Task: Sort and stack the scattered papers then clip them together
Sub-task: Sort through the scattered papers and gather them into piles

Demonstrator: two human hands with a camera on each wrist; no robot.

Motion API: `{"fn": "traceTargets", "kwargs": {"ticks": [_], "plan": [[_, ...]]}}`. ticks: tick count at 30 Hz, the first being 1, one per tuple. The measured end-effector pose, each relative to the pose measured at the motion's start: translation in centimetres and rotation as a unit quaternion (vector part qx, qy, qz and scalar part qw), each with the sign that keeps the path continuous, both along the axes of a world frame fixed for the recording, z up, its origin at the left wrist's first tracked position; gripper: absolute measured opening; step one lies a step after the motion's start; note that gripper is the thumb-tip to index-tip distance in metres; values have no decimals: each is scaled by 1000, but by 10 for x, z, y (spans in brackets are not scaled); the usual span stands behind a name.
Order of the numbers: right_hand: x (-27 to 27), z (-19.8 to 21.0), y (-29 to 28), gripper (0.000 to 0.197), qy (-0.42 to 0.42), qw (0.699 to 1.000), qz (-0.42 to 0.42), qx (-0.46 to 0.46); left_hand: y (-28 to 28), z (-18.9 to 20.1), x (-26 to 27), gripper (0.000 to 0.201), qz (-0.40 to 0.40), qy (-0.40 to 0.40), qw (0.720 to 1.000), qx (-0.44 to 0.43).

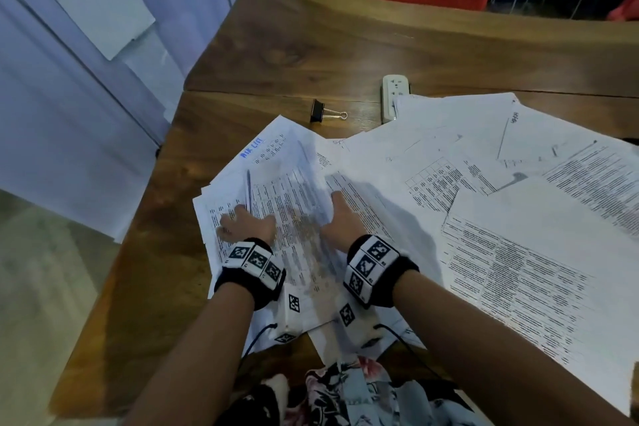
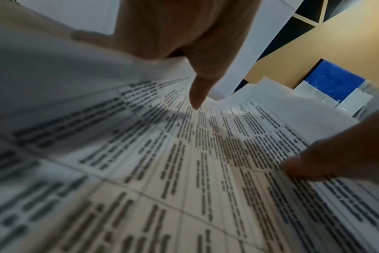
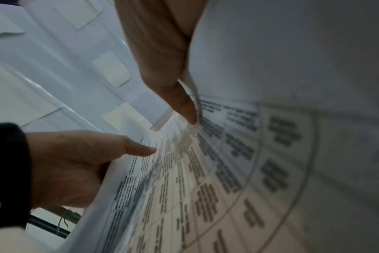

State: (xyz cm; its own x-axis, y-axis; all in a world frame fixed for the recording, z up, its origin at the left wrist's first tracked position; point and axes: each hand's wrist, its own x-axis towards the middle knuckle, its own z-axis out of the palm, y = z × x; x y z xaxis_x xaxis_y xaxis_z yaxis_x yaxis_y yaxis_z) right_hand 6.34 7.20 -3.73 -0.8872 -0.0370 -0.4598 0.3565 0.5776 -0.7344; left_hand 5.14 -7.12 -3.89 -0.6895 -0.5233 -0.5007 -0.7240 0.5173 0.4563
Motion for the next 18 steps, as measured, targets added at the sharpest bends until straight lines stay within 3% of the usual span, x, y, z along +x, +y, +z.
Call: {"fn": "traceTargets", "kwargs": {"ticks": [4, 7, 11, 13, 14, 16, 18], "plan": [[2, -2, 14, 55, -63, 998, -15, -19, 0, -2, 0, 69, -14, 5, 1000, -6], [7, 3, 30, 43, -58, 997, -12, 46, -3, -2, -2, 78, 20, 2, 1000, -1], [9, 7, 42, 20, 3, 995, -12, 100, -11, -13, 4, 121, 120, -50, 991, 20], [9, 9, 43, 13, -4, 997, -21, 74, -5, -13, 10, 112, 140, -28, 990, -10], [8, 10, 42, 21, -15, 998, -23, 51, 0, -12, 12, 106, 133, -25, 991, -24], [10, 15, 39, 56, -42, 998, -36, -2, 9, -5, 15, 100, 109, -40, 993, -18], [13, 19, 35, 71, -61, 994, -65, -62, 11, -6, 10, 99, 105, -16, 994, 16]]}}
